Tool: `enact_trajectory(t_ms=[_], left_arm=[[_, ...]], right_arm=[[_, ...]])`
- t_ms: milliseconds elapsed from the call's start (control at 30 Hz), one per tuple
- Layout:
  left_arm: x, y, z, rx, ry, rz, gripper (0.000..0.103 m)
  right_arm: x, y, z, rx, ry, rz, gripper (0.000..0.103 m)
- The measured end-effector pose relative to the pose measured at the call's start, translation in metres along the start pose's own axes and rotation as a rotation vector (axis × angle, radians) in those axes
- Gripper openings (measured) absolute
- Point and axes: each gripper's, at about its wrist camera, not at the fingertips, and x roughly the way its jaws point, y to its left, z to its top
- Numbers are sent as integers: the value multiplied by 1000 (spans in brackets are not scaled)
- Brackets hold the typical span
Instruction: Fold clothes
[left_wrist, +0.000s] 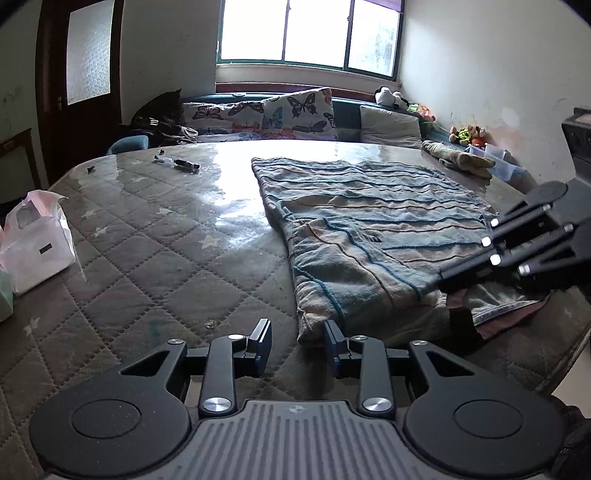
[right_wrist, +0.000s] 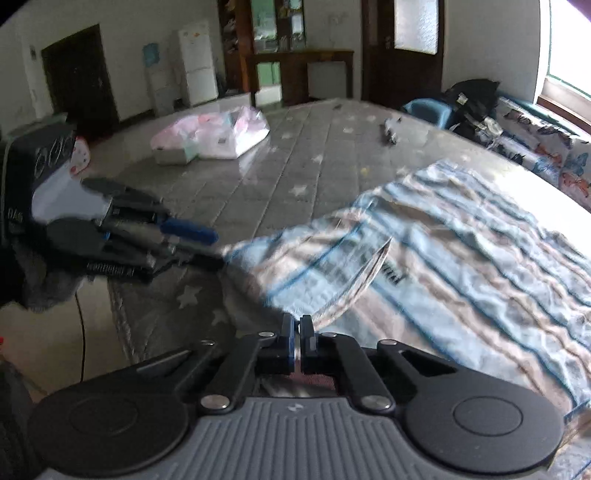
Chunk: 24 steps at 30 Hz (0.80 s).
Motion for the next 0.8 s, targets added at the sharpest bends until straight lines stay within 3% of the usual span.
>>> enact_trajectory(t_ms=[133, 333, 567, 800], left_arm=[[-9, 4, 7, -11, -25, 7, 33], [-5, 4, 29, -24, -87, 8, 30], [38, -17, 39, 21, -39, -61, 29], [43, -33, 26, 125, -10, -100, 29]], right_arm=[[-1, -5, -4, 19, 25, 13, 4], [-12, -21, 8, 59, -29, -25, 7], [-8, -35, 19, 91, -48, -58, 7], [7, -43, 35, 82, -41, -71, 9]])
